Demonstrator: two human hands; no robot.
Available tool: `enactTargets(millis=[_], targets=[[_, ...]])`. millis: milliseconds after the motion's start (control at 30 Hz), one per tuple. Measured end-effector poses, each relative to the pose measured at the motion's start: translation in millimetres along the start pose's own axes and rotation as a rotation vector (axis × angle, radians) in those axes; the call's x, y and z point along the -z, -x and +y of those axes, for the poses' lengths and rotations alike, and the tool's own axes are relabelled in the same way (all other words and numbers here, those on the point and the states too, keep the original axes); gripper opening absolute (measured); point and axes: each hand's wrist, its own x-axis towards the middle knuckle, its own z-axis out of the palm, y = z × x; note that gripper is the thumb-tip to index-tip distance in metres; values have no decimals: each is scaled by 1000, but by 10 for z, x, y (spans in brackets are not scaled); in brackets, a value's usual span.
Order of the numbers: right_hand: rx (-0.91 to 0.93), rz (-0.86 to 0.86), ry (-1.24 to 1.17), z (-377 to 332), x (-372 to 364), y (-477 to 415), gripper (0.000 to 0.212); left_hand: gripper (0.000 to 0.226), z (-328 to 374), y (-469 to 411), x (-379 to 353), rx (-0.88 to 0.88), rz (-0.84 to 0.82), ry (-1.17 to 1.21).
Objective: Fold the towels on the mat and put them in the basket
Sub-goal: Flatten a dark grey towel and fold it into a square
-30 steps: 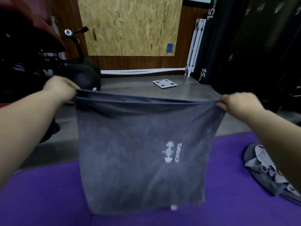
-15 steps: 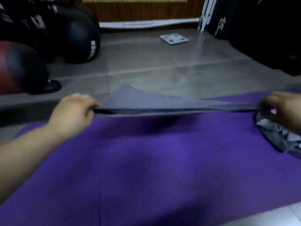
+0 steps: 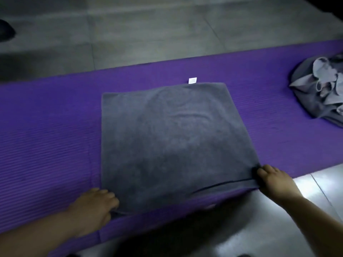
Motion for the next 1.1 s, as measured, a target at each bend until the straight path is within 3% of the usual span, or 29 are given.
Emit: enactTargets(millis=[100, 200, 267, 433, 533, 667, 700, 800, 867, 933, 1033, 1100], targets=[[-346, -122, -395, -11, -82, 65, 37, 48, 62, -71, -74, 58, -12, 87], [-736, 84, -865, -115, -44, 7, 38, 55, 4, -240, -135, 132, 100, 57], [-861, 98, -898, -144, -47, -71, 34, 54, -53, -355, -142, 137, 67, -26], [-934, -131, -813, -110, -119, -271, 35, 50, -116, -639, 159, 84, -161, -72], [-910, -205, -886, -44, -55, -351, 15, 30, -59, -1134, 486, 196, -244, 194], [-912, -157, -994, -48, -36, -372, 19, 21, 434, -2156, 815, 304, -59, 674], [-914, -111, -1044, -73, -24, -361, 8, 19, 627, -2405, 859, 343, -34, 846], [-769, 70, -1119, -243, 48, -275, 33, 14, 1281, -2978, 945, 474, 10, 1162], [-555, 79, -1091, -419, 151, -221, 28, 48, 1587, -3193, 919, 531, 36, 1222], [-370, 63, -1063, -548, 186, -202, 18, 73, 1745, -3277, 874, 547, 55, 1104], [-204, 54, -978, -679, 268, -265, 14, 60, 1685, -3248, 864, 571, 141, 879], [-112, 110, -882, -819, 345, -332, 29, 51, 1466, -3133, 919, 625, 198, 857]])
